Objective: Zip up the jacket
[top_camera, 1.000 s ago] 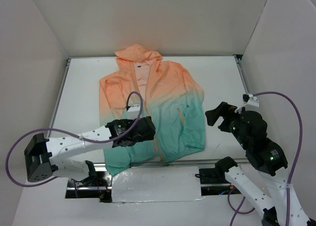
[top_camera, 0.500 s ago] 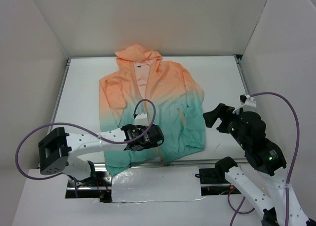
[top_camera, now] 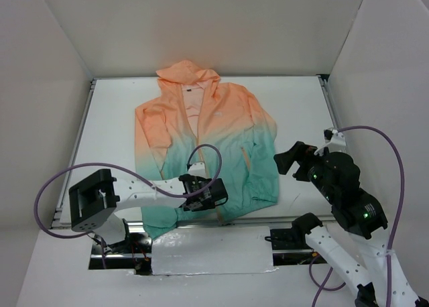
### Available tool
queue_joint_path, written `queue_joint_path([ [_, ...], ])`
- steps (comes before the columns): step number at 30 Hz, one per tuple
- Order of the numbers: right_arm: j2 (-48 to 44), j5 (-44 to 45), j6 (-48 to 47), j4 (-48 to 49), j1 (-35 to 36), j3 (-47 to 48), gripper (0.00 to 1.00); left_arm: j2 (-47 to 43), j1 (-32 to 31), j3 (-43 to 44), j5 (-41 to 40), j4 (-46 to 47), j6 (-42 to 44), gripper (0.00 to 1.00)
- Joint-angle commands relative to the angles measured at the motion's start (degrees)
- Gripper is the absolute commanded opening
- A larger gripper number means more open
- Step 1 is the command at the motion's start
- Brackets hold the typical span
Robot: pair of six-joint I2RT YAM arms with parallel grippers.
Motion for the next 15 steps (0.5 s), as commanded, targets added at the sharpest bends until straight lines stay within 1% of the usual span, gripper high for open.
queue_joint_path([
  [1,-0.5,-0.8,-0.8,3.1,-0.1,-0.4,1.00,2.3,-0.2,0.6,0.1,-0.6,-1.6,0.64],
  [3,-0.5,-0.8,-0.8,2.9,0.0,-0.4,1.00,2.8,-0.2,0.5,0.1,-0.7,-1.9,0.64],
  [5,-0.8,-1.0,-0.8,3.1,-0.1,-0.5,1.00,2.7,-0.3,-0.1,0.0,0.2,-1.9,0.62],
  [11,-1.2,-1.4,-0.8,3.4,-0.1,-1.3,1.00,3.8,-0.1,0.2,-0.4,0.7,-1.3,0.62],
  [15,-1.4,-1.5,-0.8,3.5,-0.1,-1.3,1.00,4.7,-0.1,0.4,0.0,1.1,-1.2,0.58],
])
